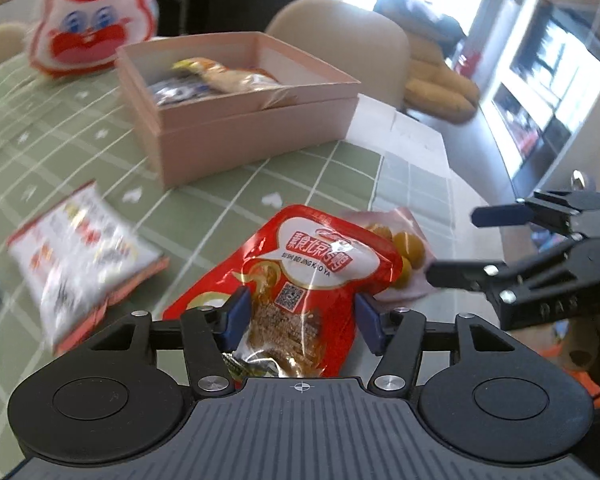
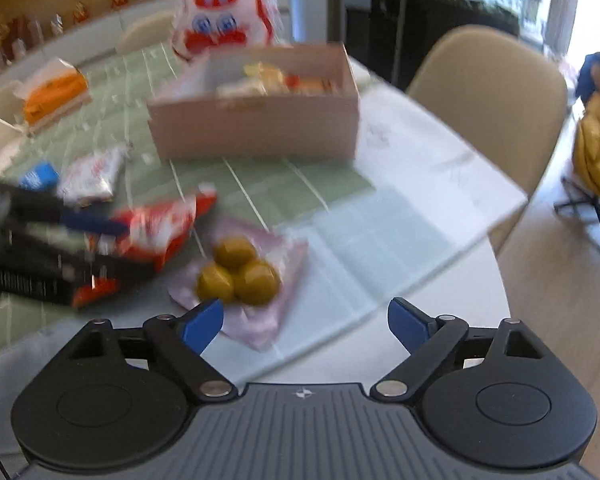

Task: Organize snacks
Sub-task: 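Grasp the pink tray of yellow candies with the right gripper while the left gripper holds the red pouch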

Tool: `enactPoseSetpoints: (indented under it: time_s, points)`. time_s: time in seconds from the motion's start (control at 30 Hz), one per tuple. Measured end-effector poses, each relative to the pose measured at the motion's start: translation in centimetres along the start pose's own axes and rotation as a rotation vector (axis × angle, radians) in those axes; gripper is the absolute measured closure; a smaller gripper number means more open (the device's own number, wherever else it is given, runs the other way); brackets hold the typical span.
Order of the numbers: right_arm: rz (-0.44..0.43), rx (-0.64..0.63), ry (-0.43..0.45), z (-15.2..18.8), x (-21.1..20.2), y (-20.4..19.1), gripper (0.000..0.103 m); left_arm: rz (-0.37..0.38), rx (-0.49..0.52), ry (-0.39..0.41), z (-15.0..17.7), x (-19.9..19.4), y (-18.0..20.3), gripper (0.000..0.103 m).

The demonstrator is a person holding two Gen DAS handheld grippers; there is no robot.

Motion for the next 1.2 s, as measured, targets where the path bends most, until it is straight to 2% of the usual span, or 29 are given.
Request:
enactPoseSetpoints:
  time_s: [0.17,0.3,0.4,0.43,0.53,0.57,0.73,0.87,1.03,1.2]
  points:
    - [-0.011,-0.062,-0.03,-1.1,1.9,-1.9,0.012,-0.058,-0.096,0.007,2.4,-2.4,0.1,0.045]
    - [-0.049,-0.049,-0.065,-1.8,3.3,-2.8,0.012,-0.152,-0.148,0.022,4.2,-3.9,-0.1,0.045]
    - [-0.043,-0.019,-0.069,-2.1,4.1,-3.4,0.013,-0.177,-0.185,0.027,5.1,-4.6,-0.7,0.045]
    - [-0.043,-0.025,-0.069,-2.3,4.2,-3.9,0.014,-0.18,-0.197,0.029,5.3,-4.7,-0.8,0.044]
    - [-0.065,-0.093,-0.074,-2.5,4.1,-5.3,0.029,-0.179,-0.221,0.034,5.5,-4.9,-1.1,0.043]
    - [-0.081,-0.119,-0.081,-2.5,4.1,-5.8,0.031,-0.178,-0.225,0.034,5.5,-5.0,-1.2,0.043]
    - [-0.129,-0.248,-0.104,-1.5,3.2,-6.8,0.031,-0.167,-0.26,0.035,5.7,-4.9,-1.4,0.041]
    - [-0.114,-0.199,-0.126,-1.2,3.2,-4.9,0.021,-0.135,-0.287,0.048,5.9,-5.1,-2.0,0.041]
    - [-0.056,-0.105,-0.102,-1.3,3.6,-4.6,0.017,-0.109,-0.31,0.063,6.1,-5.2,-2.4,0.043]
    - [-0.052,-0.107,-0.078,-1.9,4.2,-6.1,0.02,-0.149,-0.258,0.054,5.9,-4.9,-1.7,0.041]
Point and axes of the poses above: each gripper's, at about its wrist camera, not at the fingertips, and x roughly the way its jaws point, y to its right, z to its underside, the point moved 3 cm from there along x, roughly the way its jaws point, and after that the axes turned 3 degrees about -y, right-handed, at the moved point
